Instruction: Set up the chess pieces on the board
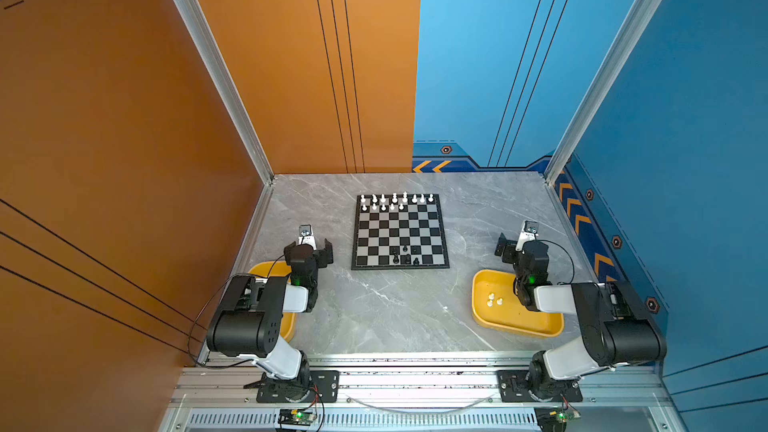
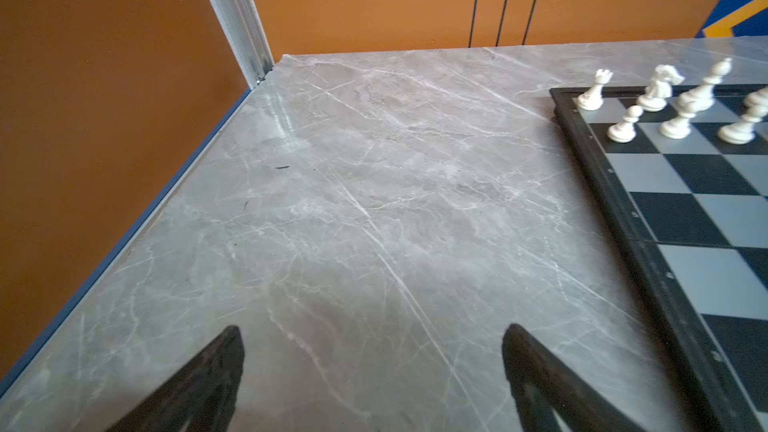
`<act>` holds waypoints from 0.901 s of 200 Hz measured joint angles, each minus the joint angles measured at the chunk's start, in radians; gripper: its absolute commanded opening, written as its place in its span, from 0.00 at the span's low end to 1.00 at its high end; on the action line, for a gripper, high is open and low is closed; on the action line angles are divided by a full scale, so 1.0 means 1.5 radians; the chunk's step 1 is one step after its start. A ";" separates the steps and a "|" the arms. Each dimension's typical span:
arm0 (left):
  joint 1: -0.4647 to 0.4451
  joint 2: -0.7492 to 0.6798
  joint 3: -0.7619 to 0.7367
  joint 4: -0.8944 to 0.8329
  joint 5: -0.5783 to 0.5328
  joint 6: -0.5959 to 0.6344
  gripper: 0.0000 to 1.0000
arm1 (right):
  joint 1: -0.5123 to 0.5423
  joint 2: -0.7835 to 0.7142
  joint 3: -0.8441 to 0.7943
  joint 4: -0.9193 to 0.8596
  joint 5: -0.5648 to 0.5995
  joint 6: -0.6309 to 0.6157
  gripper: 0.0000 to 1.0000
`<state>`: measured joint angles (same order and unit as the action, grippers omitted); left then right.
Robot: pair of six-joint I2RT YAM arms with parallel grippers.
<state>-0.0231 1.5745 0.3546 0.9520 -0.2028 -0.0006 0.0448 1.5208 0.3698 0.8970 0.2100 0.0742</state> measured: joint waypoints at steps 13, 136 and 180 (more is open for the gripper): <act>0.008 -0.002 0.000 0.000 0.020 0.000 0.98 | 0.000 0.000 0.000 0.000 0.000 0.000 1.00; 0.012 -0.003 0.001 0.001 0.056 0.000 0.98 | 0.000 0.000 0.000 0.000 0.000 0.000 1.00; 0.012 -0.003 0.001 0.001 0.056 0.000 0.97 | 0.000 0.000 0.000 0.000 0.000 0.000 1.00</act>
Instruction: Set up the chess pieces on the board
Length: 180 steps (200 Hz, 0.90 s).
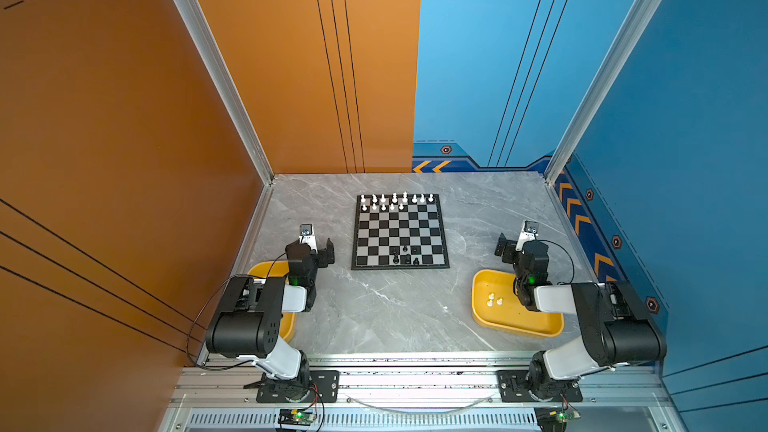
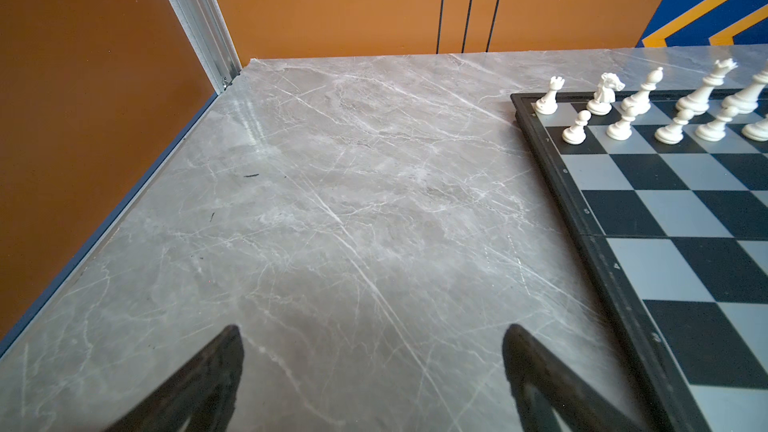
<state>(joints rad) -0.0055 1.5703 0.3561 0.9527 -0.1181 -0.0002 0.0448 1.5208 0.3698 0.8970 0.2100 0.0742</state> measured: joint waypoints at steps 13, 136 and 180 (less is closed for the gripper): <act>0.000 0.000 0.000 0.000 0.000 0.000 0.98 | 0.000 0.000 0.000 0.000 0.000 0.000 1.00; -0.002 0.000 0.004 -0.006 0.000 0.000 0.98 | 0.000 0.000 0.000 0.000 0.000 0.000 1.00; -0.002 0.000 0.004 -0.006 0.000 0.000 0.98 | 0.000 0.000 0.000 0.000 0.000 0.000 1.00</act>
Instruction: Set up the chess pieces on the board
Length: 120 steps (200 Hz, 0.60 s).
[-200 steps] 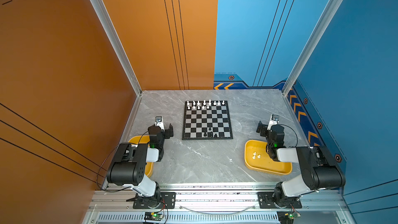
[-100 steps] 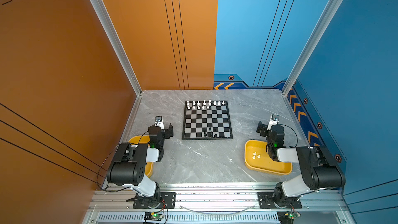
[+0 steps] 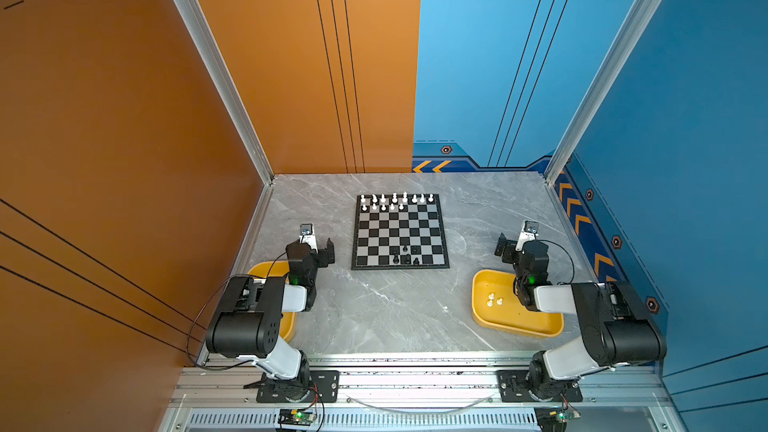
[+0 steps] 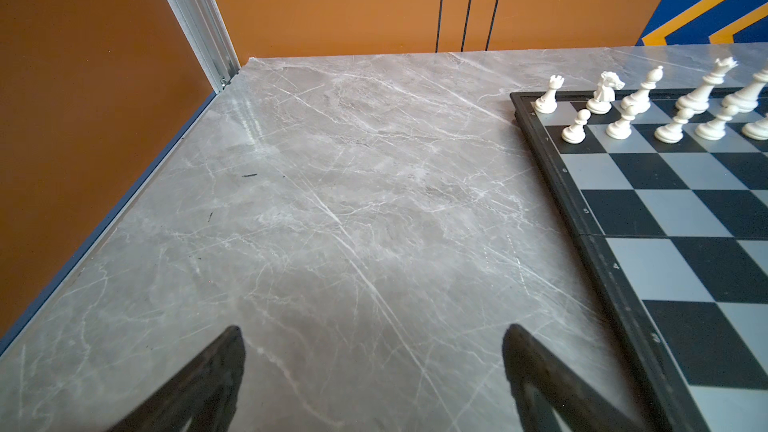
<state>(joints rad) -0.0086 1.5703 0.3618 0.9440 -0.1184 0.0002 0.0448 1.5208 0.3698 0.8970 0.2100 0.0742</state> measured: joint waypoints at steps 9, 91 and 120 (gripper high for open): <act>0.000 0.000 0.000 0.000 0.000 0.000 0.98 | 0.000 0.000 0.000 0.000 0.000 0.000 1.00; -0.003 -0.017 0.021 -0.058 -0.005 -0.001 0.97 | 0.013 -0.021 0.023 -0.085 0.035 -0.001 1.00; -0.005 -0.059 0.068 -0.143 -0.006 0.000 0.98 | 0.046 -0.101 0.146 -0.300 0.107 0.009 1.00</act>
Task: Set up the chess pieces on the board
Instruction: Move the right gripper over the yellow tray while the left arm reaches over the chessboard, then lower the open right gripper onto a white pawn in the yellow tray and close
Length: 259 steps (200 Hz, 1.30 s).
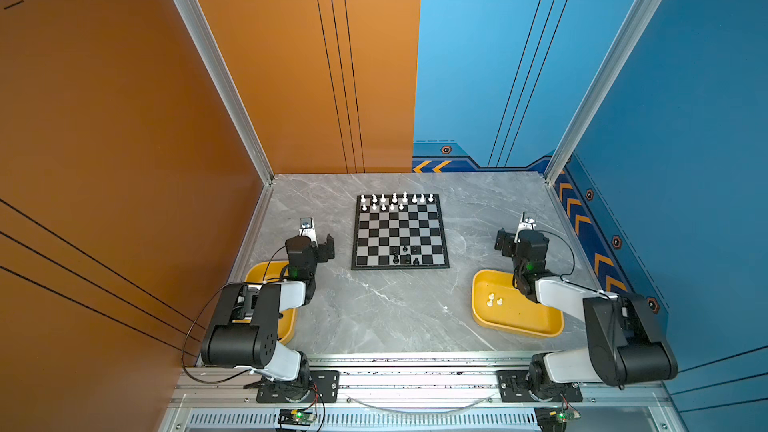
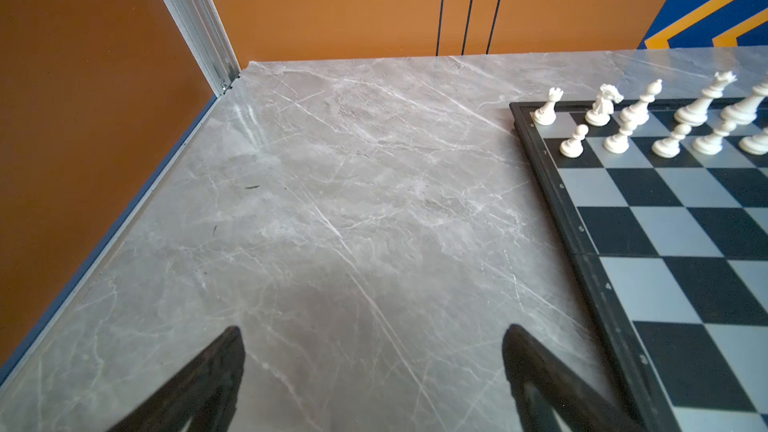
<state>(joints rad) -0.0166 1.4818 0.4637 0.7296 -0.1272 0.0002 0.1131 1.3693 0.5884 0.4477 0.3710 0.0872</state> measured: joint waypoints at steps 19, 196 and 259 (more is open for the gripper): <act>-0.010 -0.025 0.033 -0.058 -0.009 0.000 0.98 | 0.004 -0.038 0.111 -0.142 0.027 0.030 1.00; -0.455 -0.040 0.417 -0.548 -0.090 -0.085 0.98 | 0.121 -0.264 0.253 -0.929 -0.001 0.345 0.60; -0.541 -0.040 0.443 -0.620 -0.118 -0.137 0.98 | 0.134 -0.225 0.197 -0.968 -0.106 0.363 0.56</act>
<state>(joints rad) -0.8276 1.4220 1.1278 -0.2001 -0.3042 -0.2054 0.3138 1.0325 0.8841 -1.0042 0.2123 0.6312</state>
